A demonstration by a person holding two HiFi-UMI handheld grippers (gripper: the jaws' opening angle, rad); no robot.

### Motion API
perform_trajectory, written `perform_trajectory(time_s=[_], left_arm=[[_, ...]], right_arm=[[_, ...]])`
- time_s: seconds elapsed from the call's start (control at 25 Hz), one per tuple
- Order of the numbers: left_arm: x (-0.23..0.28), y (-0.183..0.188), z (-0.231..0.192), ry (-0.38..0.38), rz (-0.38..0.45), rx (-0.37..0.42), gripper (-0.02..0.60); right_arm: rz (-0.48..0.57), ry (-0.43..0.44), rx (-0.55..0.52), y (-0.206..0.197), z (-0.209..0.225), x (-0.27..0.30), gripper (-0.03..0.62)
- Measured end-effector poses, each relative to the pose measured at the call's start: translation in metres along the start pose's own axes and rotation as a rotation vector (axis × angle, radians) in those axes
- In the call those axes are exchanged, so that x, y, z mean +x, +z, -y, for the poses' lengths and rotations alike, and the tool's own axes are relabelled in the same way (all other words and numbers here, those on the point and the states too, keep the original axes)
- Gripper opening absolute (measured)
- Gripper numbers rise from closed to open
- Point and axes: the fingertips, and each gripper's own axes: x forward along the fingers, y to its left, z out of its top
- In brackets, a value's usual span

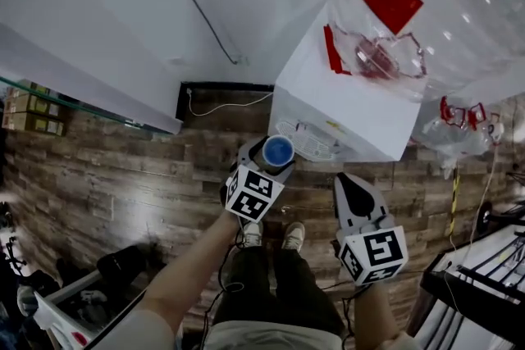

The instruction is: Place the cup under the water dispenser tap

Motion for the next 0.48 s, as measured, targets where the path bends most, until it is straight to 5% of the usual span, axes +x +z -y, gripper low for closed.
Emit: perform_trajectory(time_s=[0.48], left_arm=[[0.107, -0.054, -0.011, -0.013, -0.07, 0.051, 0.359]], right_arm=[[-0.037, 0.023, -0.022, -0.069, 0.015, 0.059, 0.008]])
